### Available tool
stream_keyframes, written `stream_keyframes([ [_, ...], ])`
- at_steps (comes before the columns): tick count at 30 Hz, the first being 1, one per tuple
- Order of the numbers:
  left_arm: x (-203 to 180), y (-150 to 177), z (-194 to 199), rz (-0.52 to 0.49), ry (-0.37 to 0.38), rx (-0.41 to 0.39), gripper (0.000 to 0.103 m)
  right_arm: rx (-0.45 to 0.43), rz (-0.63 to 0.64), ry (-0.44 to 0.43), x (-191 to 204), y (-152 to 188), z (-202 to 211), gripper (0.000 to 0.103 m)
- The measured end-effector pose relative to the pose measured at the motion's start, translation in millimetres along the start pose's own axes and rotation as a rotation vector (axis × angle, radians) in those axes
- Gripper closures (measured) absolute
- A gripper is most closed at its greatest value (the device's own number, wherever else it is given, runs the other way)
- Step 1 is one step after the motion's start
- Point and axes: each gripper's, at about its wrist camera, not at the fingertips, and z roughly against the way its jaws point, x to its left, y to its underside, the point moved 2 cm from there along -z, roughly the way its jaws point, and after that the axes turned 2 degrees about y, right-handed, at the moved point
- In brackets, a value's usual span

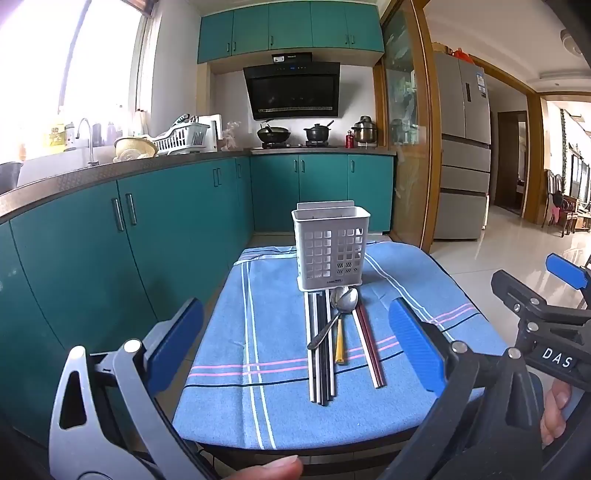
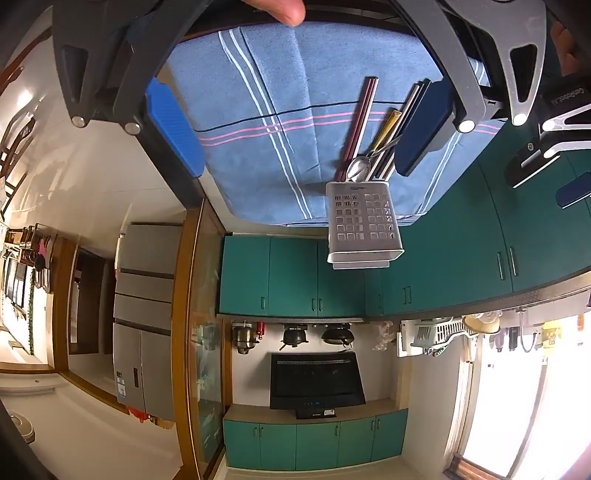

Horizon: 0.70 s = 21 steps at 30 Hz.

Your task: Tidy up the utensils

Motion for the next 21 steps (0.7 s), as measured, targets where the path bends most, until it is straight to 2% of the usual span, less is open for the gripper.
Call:
stream_keyframes([
  [21, 2, -2, 11, 0.011, -0.017, -0.009, 0.004, -0.032, 0.012, 0.001, 4, -1, 11, 0.003],
])
